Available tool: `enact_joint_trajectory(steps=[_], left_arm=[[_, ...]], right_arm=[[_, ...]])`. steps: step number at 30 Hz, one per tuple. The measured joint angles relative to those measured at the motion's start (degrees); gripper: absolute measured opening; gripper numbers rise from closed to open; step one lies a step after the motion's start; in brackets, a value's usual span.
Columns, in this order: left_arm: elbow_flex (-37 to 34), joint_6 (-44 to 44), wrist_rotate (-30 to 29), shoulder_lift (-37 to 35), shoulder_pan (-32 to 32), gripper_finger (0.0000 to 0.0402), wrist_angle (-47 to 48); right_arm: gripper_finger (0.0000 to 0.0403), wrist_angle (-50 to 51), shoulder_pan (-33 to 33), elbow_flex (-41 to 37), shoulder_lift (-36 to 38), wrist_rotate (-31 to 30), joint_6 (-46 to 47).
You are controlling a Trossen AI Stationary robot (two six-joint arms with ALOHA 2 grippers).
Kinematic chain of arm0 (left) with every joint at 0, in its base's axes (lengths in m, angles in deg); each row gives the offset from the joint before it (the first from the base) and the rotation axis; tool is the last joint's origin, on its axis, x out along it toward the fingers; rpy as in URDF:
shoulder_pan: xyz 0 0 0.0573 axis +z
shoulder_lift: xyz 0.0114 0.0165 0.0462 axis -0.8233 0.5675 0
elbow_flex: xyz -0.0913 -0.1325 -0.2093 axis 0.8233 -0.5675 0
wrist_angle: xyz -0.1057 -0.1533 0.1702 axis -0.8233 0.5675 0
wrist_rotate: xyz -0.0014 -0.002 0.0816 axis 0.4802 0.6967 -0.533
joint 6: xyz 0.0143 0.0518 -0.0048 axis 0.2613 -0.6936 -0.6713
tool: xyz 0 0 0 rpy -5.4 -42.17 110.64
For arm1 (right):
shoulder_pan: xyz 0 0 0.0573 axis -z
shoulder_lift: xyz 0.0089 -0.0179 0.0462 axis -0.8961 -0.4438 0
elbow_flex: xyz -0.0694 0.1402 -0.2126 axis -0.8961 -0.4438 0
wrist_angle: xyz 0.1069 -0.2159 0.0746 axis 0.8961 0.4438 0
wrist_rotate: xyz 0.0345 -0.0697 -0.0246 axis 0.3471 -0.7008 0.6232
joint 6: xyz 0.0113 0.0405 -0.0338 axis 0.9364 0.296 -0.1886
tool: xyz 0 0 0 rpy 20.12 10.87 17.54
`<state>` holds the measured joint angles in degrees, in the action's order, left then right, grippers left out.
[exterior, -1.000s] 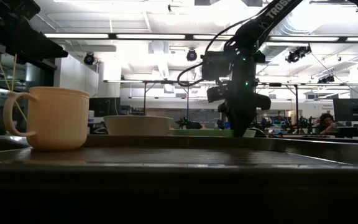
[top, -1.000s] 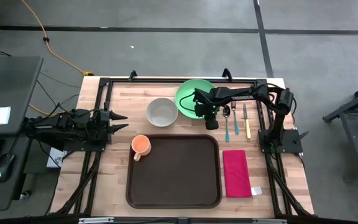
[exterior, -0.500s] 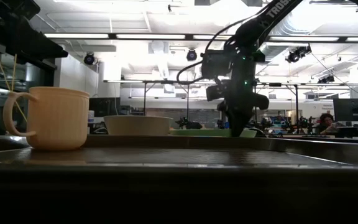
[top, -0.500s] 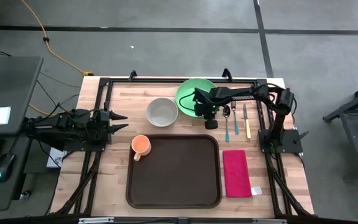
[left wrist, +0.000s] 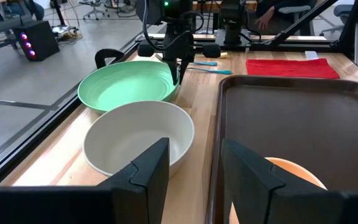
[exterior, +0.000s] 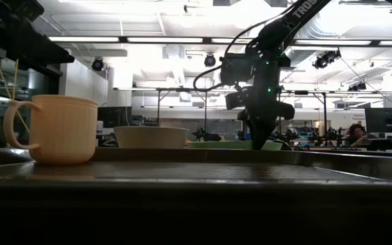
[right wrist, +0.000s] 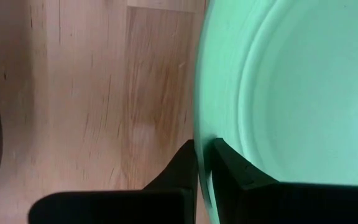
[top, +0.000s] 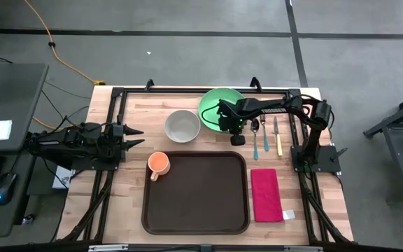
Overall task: Set up tray
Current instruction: Put the green plate to the middle of the orange cup on the serving tray
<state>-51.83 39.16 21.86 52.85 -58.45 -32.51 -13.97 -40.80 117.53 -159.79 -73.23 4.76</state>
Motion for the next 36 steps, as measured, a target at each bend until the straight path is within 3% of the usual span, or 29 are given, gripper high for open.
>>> enact_joint_trajectory(steps=[36], left_arm=[[0.0, 0.17, 0.0, 0.0, 0.02, 0.0179, 0.0]], right_arm=[[0.0004, 6.79, 0.02, 7.19, -0.16, -1.68, 0.22]])
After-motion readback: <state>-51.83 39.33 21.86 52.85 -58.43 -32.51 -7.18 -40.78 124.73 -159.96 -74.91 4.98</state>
